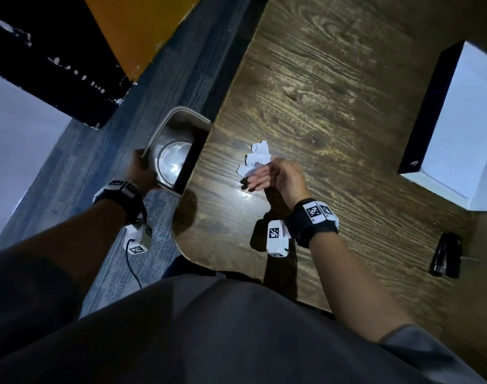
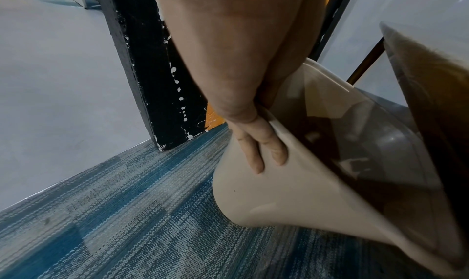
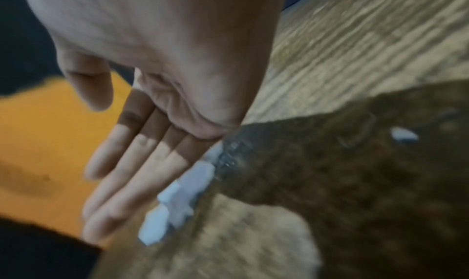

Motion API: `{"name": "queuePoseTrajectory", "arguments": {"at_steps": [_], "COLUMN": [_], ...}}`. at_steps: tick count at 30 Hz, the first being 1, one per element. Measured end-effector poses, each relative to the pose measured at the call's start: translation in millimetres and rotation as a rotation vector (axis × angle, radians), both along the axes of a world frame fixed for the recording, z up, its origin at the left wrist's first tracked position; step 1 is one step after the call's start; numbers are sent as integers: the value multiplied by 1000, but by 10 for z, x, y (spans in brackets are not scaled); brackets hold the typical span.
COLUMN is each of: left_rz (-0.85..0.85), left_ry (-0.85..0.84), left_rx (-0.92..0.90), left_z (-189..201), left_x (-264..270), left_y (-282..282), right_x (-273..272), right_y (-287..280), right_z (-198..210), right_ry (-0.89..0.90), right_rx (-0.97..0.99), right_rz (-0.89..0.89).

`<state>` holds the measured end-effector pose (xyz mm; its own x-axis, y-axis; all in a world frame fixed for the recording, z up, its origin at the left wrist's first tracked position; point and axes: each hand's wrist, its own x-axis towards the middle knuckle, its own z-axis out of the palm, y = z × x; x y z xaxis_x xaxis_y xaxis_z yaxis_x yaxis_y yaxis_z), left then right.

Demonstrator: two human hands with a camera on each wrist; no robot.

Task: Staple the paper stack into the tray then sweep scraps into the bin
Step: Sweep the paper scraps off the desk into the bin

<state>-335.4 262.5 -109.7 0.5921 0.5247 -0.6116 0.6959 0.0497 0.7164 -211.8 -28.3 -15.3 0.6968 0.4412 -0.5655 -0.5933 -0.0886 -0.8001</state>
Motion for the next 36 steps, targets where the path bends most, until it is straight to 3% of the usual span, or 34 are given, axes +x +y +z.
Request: {"name": "queuePoseTrajectory", "arguments": {"at_steps": [3,5,8,10,16,19,21,23,28,33,36], "left_rz": [6,5,9,17,21,51,47,37,58,61,61], "left_ry": [34,46,50,52,81,83,69,71,91,21,14], "left_rx": [7,10,0,-10,-11,-72,-93,-97,-122,-126,-139], "left_z": [7,32,-8,-48,-2,2,-8,-45,-93,-111,-92], "left_x": [8,17,14,13,60,65,54,45,21,-17,-32], "left_y": [14,10,65,105,102,118,138,161,208,227,218], "right_x": [145,341,420,235,-327,-365,-394,-446,-637,-816,-690], "right_y": [-26,10,88,153,378,142,-94,-239,75,407,111], "right_z": [124,79,-135,-272,-242,-146,-153,-205,-313,-237,-191], "right_ry": [-202,-386,-637,-766,-738,-718,-655,-556,-504,-638,-651], "right_rx": [-36,-286,-779,-953,-884,-835,-940,-1079,-1122,-974,-984], "right_rz": [-139,-93,348,563,659,429,227,152,200,354,216]}}
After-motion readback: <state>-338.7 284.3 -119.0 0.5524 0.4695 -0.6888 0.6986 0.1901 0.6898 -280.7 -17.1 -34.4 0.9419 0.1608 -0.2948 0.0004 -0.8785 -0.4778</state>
